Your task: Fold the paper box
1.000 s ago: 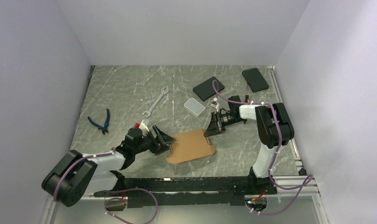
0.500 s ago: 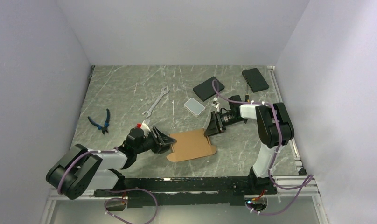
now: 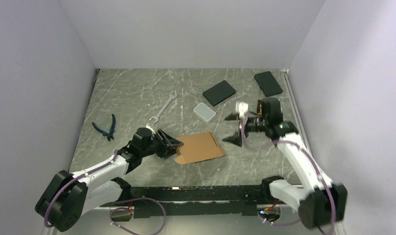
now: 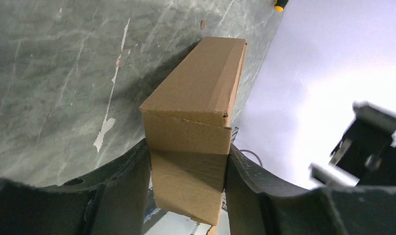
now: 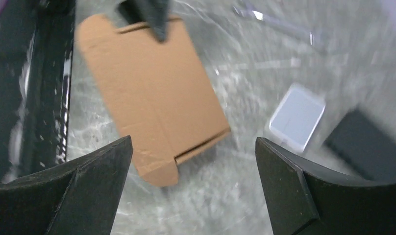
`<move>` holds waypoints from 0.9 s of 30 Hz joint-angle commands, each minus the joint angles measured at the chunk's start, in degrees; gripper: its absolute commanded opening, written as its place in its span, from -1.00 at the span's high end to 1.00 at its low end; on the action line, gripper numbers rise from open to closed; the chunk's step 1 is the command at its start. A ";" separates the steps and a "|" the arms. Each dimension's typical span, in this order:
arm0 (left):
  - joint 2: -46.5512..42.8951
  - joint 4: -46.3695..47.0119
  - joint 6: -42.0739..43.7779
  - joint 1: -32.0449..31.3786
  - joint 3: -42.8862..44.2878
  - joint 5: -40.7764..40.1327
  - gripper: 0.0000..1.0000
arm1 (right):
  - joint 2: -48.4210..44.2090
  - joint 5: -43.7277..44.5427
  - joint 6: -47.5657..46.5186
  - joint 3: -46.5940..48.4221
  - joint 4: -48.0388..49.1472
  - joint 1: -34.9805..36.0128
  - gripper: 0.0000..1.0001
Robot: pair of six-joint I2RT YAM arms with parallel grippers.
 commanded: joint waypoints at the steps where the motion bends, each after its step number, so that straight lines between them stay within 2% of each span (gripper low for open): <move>1: 0.63 -10.68 -6.93 -0.16 5.22 -0.84 0.44 | -10.68 0.54 -25.00 -8.77 1.45 8.56 -0.99; 3: 1.52 -10.25 -10.31 -0.15 5.54 0.31 0.44 | -8.29 -0.07 -30.83 -6.31 -4.10 10.69 -0.99; 4: 1.83 -8.76 -12.07 -0.15 5.11 1.07 0.44 | -7.96 1.58 -31.23 -6.53 -3.38 12.82 -0.99; 11: 3.86 -0.37 -21.84 -0.12 2.47 3.00 0.47 | -7.82 17.36 -26.68 -10.55 6.39 23.46 -0.99; 18: 5.98 2.60 -24.55 -0.14 3.05 3.15 0.46 | -6.39 31.13 -22.46 -14.43 17.84 31.15 -0.99; 27: 10.49 10.10 -27.15 -0.16 2.25 5.68 0.46 | -1.68 45.78 -23.42 -19.29 30.30 39.11 -0.99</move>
